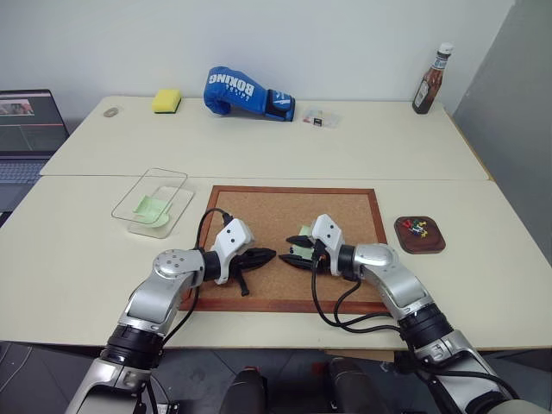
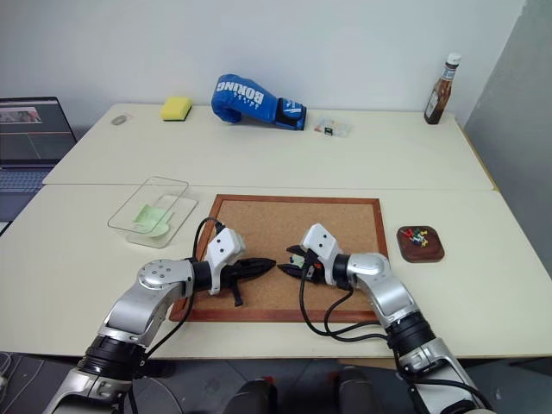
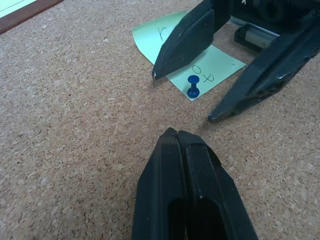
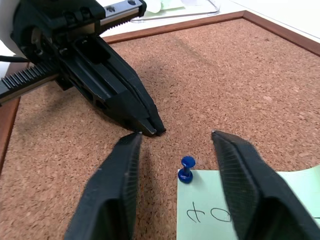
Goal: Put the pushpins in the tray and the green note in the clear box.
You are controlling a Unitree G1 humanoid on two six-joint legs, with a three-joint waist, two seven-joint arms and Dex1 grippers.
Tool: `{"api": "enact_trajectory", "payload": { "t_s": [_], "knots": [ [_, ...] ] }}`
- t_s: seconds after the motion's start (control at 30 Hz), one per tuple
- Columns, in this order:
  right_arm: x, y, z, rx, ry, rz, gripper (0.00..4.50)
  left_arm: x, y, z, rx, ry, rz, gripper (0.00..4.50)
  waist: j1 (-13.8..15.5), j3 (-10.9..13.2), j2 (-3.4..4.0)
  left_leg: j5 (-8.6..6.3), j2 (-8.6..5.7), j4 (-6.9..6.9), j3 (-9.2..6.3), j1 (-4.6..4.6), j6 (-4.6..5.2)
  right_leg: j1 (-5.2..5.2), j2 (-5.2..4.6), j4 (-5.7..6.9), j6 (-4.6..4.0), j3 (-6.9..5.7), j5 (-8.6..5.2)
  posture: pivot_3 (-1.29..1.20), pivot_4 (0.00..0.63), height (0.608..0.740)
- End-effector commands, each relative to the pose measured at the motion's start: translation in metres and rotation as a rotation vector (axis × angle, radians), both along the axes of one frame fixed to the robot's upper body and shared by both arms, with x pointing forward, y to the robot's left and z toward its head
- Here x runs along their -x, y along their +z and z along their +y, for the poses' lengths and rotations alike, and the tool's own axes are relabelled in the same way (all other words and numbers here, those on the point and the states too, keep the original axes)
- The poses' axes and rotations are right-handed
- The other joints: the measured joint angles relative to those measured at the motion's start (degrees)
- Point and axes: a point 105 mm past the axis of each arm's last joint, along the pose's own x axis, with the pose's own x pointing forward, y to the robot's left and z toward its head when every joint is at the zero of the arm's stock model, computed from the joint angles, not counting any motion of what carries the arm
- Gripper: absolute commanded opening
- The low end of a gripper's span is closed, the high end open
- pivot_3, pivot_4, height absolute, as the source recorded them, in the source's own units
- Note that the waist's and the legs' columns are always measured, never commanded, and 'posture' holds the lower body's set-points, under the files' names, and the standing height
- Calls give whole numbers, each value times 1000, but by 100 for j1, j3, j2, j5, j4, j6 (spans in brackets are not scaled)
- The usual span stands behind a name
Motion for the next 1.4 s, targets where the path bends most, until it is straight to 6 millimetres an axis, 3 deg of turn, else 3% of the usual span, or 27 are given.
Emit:
{"api": "enact_trajectory", "payload": {
  "t_s": [0.03, 0.23, 0.53, 0.8, 1.03, 1.4],
  "knots": [
    [-6, 10, -1, -8, 1, -52, 1322, 3, -14, 6, -41, 28, 47, 0, -3, 0, 0, 0, 0, 0, 1, 0, 0, 0, 0, 0, 0, 0, 0, 0, 150, 740],
    [-8, 9, -5, -3, -6, -56, 23, 2, -13, 7, -41, 33, 43, 0, -9, 0, 0, 0, 0, 0, 0, 0, 0, 0, 0, 0, 0, 0, 0, 0, 150, 740],
    [-12, 14, -9, 13, -10, -86, 6, 4, -15, 6, -38, 39, 43, 0, -15, 0, 0, 0, 0, 0, 0, 1, 0, 0, 0, 1, 0, 0, 0, 0, 150, 740],
    [-12, 55, -12, -31, 5, -177, 6, 5, -16, 7, -37, 45, 45, 0, -13, 3, 1, 0, 0, 1, 0, -7, 0, -5, 0, 0, 3, 0, 2, 0, 150, 740],
    [-8, 75, -15, -33, 12, -225, 6, 5, -16, 5, -34, 44, 46, 0, -41, 5, 3, 0, 0, -7, -2, -5, 0, -7, 0, 0, 19, -2, 11, 0, 150, 740],
    [-8, 85, -16, -30, 8, -259, 6, 4, -15, 4, -30, 42, 44, 0, -50, 5, 3, 0, 0, -5, -1, -5, 0, -7, 0, 0, 11, 0, 7, 0, 150, 740]
  ]
}}
